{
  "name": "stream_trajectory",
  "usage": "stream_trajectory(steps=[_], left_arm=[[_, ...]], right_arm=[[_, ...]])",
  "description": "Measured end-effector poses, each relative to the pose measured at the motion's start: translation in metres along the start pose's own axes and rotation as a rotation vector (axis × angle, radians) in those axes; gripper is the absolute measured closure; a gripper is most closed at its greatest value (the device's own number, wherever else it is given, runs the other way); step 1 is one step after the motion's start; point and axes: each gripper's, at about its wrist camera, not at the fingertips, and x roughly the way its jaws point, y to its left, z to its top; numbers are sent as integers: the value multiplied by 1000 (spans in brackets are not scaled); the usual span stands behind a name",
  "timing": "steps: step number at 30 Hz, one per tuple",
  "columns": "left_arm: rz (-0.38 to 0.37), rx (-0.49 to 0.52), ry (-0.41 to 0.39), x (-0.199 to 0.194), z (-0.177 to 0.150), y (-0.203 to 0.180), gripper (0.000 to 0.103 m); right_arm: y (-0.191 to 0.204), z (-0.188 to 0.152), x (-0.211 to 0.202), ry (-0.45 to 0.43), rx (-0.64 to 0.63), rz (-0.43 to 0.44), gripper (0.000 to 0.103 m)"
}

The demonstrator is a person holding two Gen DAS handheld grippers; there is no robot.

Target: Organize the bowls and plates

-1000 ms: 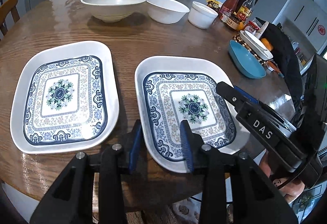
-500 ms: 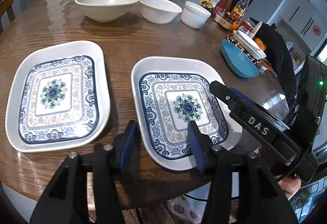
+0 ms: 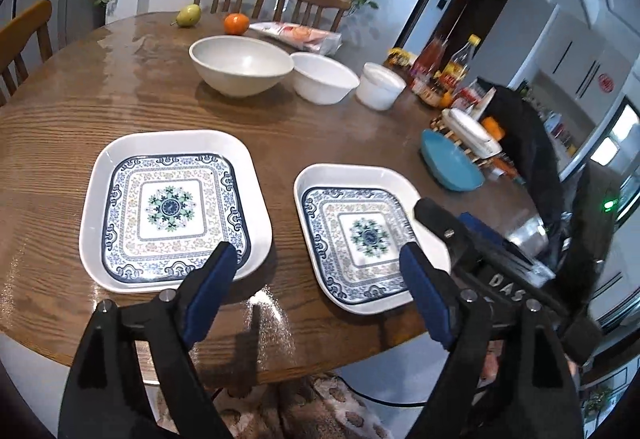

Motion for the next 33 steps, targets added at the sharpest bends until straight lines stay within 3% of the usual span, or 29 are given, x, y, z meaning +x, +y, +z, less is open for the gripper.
stream_trajectory(steps=[16,33], left_arm=[[67,-107,-121,-37,11,54,20],[263,-224,-145,-51,5,112,21]], right_arm=[[29,-5,-7,-6,-48,21,15],[63,-11,9,29,-97,98,15]])
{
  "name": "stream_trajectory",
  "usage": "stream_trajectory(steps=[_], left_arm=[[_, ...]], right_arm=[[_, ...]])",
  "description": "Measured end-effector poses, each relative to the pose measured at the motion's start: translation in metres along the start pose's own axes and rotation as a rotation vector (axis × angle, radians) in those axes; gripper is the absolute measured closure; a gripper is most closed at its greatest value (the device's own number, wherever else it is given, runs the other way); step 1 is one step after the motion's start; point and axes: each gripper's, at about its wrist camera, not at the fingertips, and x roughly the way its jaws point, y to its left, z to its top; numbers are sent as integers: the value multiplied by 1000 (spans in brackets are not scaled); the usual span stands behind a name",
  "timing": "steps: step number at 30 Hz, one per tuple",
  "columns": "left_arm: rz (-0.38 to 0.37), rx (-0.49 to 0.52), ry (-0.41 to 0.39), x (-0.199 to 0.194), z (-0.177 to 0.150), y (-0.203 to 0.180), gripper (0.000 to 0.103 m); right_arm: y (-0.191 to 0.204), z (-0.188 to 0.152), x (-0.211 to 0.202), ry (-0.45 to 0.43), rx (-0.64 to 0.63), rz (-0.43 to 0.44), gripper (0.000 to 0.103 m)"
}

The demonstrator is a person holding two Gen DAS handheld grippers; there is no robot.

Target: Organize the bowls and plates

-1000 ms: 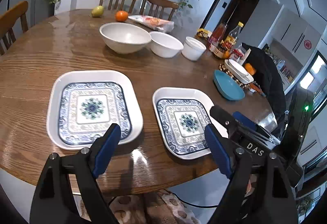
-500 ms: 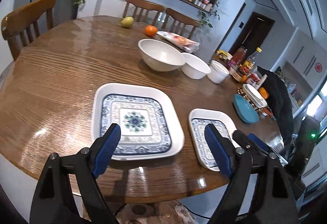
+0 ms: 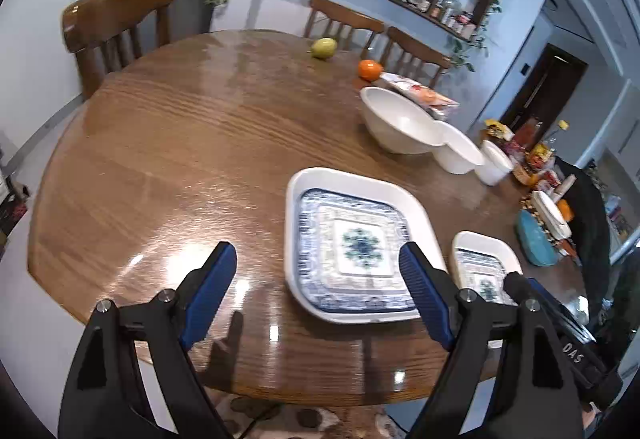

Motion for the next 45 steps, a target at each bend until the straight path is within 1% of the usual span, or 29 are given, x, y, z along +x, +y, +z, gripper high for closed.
stream_trajectory(steps=[7,10,16,18,21,22,25,26,29,31,32,34,35,37,38,39,43,45], left_arm=[[25,-37,13,1,-4,18,21],[35,-31,21,2,-5,20,21],[20,-16,42,9,-3,20,22],[14,-11,49,12,-3,18,25],[-1,-1,61,18,-2,17,27],[-5,0,64,20,-2,16,31],[-4,11,77,24,-1,16,37],[-4,9,79,26,0,16,37],[-13,13,92,31,2,16,39],[-26,15,102,35,3,16,40],[-30,16,109,38,4,16,41],[-36,9,123,42,7,17,46],[-42,3,128,44,8,19,47],[-52,-5,141,48,11,20,51],[-54,-4,145,49,12,20,51],[-56,-3,148,50,11,20,51],[-59,4,166,55,11,18,51],[-66,7,160,55,9,17,51]], right_arm=[[16,-2,11,27,-15,26,15],[24,0,11,22,-40,48,15],[30,3,15,39,-44,92,15],[30,5,18,48,-34,114,15],[30,9,23,44,-22,137,15],[31,11,26,46,-17,149,15],[33,18,38,77,5,213,15],[35,21,44,91,11,241,15],[42,29,56,99,13,275,15],[45,37,67,110,22,296,20],[45,39,72,121,30,301,25],[44,43,80,139,50,306,31],[44,45,86,152,55,302,35],[44,47,94,168,59,282,39],[44,47,95,172,56,276,45],[45,47,98,178,47,271,47],[45,42,99,183,25,250,47],[43,41,100,185,20,249,47]])
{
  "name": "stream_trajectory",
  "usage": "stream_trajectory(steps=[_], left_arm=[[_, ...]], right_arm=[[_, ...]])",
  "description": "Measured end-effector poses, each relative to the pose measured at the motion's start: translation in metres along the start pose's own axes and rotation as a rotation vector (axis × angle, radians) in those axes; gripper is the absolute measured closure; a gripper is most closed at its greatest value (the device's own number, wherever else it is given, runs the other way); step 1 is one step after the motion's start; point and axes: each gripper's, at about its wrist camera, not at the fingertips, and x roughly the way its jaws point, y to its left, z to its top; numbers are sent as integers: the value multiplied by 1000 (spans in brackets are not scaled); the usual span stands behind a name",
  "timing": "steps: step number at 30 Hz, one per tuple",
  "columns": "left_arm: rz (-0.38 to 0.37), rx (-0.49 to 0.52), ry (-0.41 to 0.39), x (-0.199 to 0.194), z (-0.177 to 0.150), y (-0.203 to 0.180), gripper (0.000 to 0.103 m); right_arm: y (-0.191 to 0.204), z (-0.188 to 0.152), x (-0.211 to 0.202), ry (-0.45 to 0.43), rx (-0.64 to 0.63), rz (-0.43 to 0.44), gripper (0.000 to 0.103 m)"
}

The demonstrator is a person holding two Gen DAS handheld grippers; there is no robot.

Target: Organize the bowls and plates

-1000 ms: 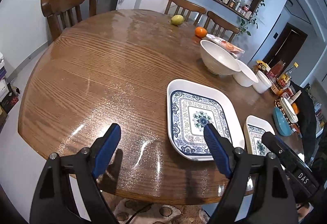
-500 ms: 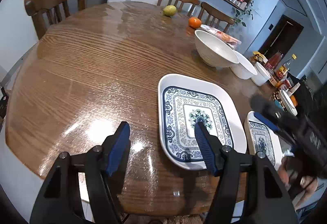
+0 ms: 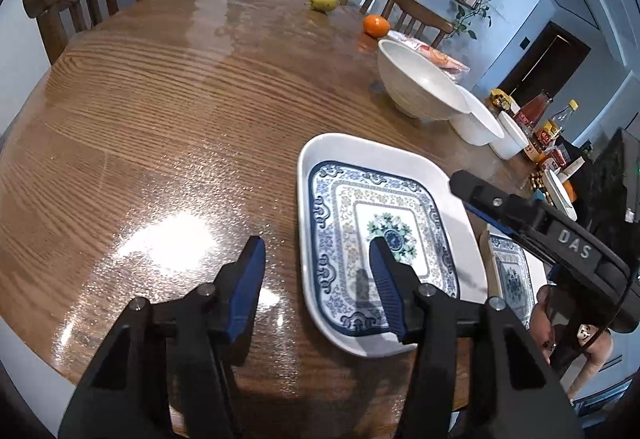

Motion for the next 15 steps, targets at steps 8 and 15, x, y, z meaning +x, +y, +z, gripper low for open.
stream_trajectory(steps=[8,15], left_arm=[[-15,15,-3,3,-3,-8,51],[-15,30,-5,7,-1,-13,50]], right_arm=[[6,-4,2,15,-40,-48,47],[10,-2,7,29,-60,-62,47]])
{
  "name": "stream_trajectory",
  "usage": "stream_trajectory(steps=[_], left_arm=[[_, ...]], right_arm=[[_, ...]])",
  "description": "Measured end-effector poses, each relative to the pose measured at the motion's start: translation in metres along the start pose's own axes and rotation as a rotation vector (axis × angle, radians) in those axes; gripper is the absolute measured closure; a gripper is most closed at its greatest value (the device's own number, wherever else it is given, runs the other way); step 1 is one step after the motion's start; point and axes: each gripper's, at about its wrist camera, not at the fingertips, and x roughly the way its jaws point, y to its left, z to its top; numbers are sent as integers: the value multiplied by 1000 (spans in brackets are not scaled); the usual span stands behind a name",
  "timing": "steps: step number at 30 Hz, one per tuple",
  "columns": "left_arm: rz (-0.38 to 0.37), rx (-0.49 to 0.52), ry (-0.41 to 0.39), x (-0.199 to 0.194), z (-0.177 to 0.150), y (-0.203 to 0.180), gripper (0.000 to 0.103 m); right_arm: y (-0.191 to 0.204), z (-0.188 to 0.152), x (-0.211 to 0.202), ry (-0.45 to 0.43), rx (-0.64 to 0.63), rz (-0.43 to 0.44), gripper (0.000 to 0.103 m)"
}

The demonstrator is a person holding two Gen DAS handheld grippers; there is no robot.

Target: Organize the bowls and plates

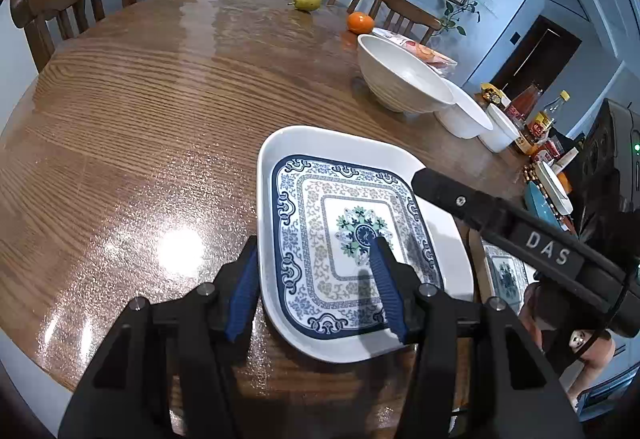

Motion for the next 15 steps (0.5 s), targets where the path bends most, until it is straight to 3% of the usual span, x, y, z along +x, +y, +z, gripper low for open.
stream_trajectory(steps=[7,15], left_arm=[[-2,8,-7,1,-1,0,49],[6,7,-15,1,-1,-2,46]], right_arm=[[8,-1,3,0,-39,-46,47],[5,-8,20,44,-9,-14,41]])
